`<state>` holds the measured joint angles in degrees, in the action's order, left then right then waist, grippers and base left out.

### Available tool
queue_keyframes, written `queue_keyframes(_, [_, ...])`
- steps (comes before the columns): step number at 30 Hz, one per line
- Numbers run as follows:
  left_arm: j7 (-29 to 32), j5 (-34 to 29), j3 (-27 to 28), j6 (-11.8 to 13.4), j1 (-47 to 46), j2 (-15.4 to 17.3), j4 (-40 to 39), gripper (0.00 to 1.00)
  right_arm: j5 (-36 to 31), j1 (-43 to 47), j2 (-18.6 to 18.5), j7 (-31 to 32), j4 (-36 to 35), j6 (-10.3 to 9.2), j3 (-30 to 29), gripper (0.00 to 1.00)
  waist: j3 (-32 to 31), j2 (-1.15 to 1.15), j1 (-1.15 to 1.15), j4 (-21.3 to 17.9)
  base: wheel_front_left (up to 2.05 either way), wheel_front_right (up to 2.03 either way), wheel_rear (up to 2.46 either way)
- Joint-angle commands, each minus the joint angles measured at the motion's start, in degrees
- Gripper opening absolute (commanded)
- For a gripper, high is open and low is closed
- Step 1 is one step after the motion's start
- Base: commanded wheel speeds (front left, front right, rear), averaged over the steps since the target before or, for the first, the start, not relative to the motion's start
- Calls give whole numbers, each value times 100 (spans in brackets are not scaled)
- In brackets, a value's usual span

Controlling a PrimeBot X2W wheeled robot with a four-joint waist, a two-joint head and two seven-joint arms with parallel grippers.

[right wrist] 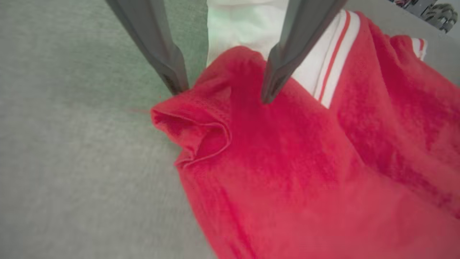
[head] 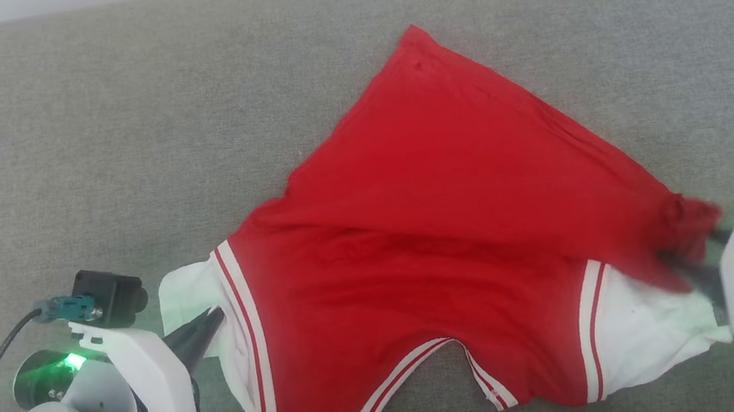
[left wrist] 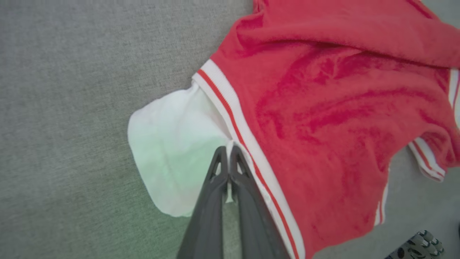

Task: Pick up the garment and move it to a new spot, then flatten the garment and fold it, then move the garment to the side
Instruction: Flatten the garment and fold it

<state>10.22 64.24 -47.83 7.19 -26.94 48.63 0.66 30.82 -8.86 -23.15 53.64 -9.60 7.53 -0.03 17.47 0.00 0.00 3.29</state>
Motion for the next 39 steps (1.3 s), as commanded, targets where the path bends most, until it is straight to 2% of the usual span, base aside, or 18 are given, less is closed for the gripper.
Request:
queue_keyframes(1, [-27,21,-6,23,90,10,-7,0,10,-78,2,51,-105,-7,-25,100,-7,0,0,9,0,0,0])
queue_keyframes(6, [-3,-27,-46,30,29,-71,-69,0,-157,-548,-42,103,-687,-7,24,100,9,0,0,118,0,0,0])
queue_keyframes(11, [12,-96,-102,-31,-113,-197,-74,0,-512,-1538,6,-409,-276,-6,470,100,87,0,0,324,0,0,0])
queue_keyframes(15, [28,-161,-158,-99,-236,-354,-29,0,-704,-2490,17,-963,628,-6,989,100,181,0,0,559,0,0,0])
queue_keyframes(22, [1,-287,-248,-257,-507,-676,125,0,-751,-4091,83,-1663,2686,-6,2015,100,448,0,0,1000,0,0,0])
queue_keyframes(31, [-47,-383,-390,-541,-851,-1126,494,0,-463,-5390,84,-1486,4935,-7,3102,100,731,0,0,1483,0,0,0])
queue_keyframes(39, [-126,-396,-424,-693,-974,-1316,772,0,-136,-5533,96,-936,6079,-7,3831,100,806,0,0,1640,0,0,0])
